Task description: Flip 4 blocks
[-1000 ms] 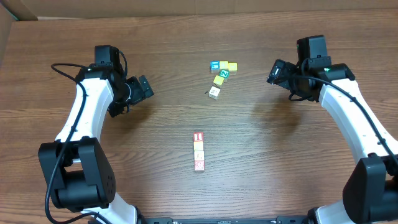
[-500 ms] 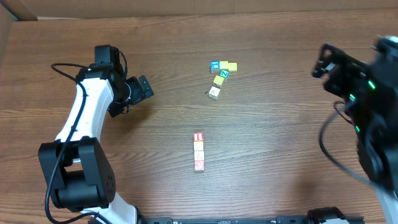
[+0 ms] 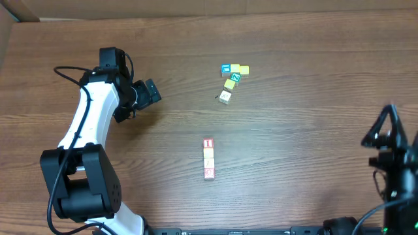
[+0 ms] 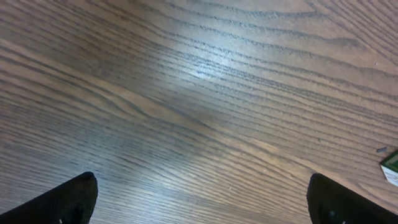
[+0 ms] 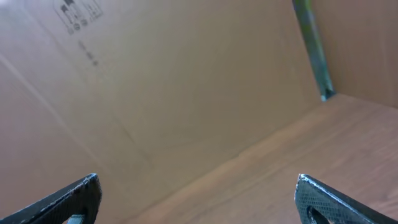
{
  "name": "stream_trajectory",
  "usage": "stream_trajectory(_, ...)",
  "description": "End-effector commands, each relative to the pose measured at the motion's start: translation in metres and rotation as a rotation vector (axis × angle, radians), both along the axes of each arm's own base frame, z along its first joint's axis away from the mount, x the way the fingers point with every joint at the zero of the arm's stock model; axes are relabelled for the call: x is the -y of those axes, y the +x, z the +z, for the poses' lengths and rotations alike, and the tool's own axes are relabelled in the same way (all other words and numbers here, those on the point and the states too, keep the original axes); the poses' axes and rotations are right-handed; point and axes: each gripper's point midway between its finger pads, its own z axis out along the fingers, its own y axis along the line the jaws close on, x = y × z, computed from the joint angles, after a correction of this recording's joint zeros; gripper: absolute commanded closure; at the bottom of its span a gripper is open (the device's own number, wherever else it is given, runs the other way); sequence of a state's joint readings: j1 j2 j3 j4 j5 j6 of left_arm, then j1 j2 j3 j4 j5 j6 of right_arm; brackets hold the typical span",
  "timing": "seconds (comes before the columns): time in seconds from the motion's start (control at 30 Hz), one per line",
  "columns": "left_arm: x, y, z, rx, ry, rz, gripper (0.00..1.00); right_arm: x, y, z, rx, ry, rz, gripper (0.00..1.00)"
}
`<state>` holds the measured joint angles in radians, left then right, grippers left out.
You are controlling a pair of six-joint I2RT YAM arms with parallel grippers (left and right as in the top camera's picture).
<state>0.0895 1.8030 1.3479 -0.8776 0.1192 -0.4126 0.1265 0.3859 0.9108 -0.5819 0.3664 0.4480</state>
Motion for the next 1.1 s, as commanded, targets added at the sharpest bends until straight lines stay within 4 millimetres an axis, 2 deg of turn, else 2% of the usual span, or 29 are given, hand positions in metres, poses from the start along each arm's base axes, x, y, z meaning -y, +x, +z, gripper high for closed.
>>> stream_trajectory(0.0, 0.0, 0.003, 0.001, 0.002, -0.005, 0.006, 0.0, 0.007, -0.011, -0.034, 0.02, -0.009, -0.033, 0.0)
stream_trajectory(0.17, 0.0, 0.003, 0.001, 0.003, -0.005, 0.006, 0.0, 0.006, -0.009, -0.054, 0.117, -0.028, -0.025, 0.0)
stream_trajectory(0.37, 0.0, 0.003, 0.001, 0.003, -0.005, 0.006, 0.0, -0.022, -0.003, -0.038, 0.353, -0.246, 0.097, 0.0)
stream_trajectory(0.47, 0.0, 0.003, 0.001, 0.003, -0.005, 0.006, 0.0, -0.023, -0.006, -0.033, 0.452, -0.271, 0.085, 0.0)
stream_trajectory(0.57, 0.0, 0.003, 0.001, 0.002, -0.005, 0.006, 0.0, -0.023, -0.006, -0.036, 0.499, -0.275, 0.078, 0.0)
stream_trajectory(0.73, 0.0, 0.003, 0.001, 0.002, -0.005, 0.006, 0.0, -0.027, 0.005, -0.056, 0.474, -0.282, 0.105, 0.0)
stream_trajectory(1.07, 0.0, 0.003, 0.001, 0.002, -0.005, 0.006, 0.0, -0.039, 0.035, -0.133, 0.298, -0.295, 0.186, 0.0)
